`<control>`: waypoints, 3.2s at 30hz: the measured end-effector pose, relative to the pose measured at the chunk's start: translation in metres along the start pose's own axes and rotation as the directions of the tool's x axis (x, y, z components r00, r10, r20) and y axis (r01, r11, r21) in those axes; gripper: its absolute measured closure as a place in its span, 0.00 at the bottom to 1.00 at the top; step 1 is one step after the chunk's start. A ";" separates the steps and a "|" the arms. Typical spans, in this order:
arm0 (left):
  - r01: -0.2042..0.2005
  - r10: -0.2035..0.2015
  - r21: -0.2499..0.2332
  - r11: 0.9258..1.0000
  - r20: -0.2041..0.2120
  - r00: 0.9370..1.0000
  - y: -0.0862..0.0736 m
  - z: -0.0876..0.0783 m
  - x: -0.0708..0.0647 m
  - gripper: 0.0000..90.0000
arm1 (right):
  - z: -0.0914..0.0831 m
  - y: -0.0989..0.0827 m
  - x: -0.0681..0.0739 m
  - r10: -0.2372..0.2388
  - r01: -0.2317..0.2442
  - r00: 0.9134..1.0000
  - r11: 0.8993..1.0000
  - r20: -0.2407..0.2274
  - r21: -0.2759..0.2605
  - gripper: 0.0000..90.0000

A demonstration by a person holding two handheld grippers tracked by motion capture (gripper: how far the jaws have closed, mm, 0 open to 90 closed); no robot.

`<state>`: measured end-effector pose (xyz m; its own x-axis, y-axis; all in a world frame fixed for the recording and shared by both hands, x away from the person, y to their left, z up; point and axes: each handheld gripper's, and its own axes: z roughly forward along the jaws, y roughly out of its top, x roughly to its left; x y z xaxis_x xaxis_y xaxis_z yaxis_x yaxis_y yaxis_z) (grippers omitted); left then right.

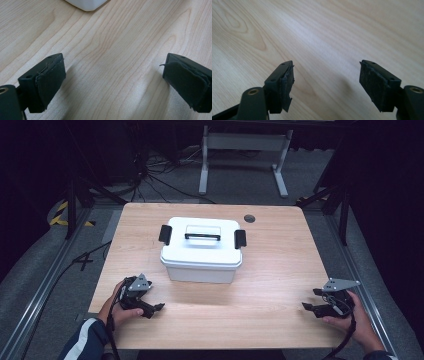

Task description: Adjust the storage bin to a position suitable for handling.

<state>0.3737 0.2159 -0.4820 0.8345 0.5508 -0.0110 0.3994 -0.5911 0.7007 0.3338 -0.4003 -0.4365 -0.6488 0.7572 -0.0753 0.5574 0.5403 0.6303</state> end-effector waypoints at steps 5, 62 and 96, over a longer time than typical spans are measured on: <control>0.001 -0.001 -0.002 1.000 -0.001 1.000 0.000 0.000 0.000 0.06 | -0.006 0.027 0.004 -0.070 0.070 0.997 0.997 -0.011 -0.012 0.36; 0.001 -0.001 0.002 1.000 -0.002 1.000 0.000 0.000 0.001 0.05 | 0.008 0.271 0.071 -0.522 0.519 0.849 0.853 -0.080 -0.051 0.50; 0.020 -0.020 0.007 1.000 -0.007 1.000 -0.001 -0.002 0.000 0.05 | 0.062 0.350 0.124 -0.660 0.670 0.737 0.742 -0.148 0.024 0.57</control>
<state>0.3723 0.2177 -0.4816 0.8240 0.5662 -0.0200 0.4184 -0.5844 0.6952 0.4807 -0.0945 -0.2726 -0.9223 0.1472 -0.3573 -0.0082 0.9169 0.3991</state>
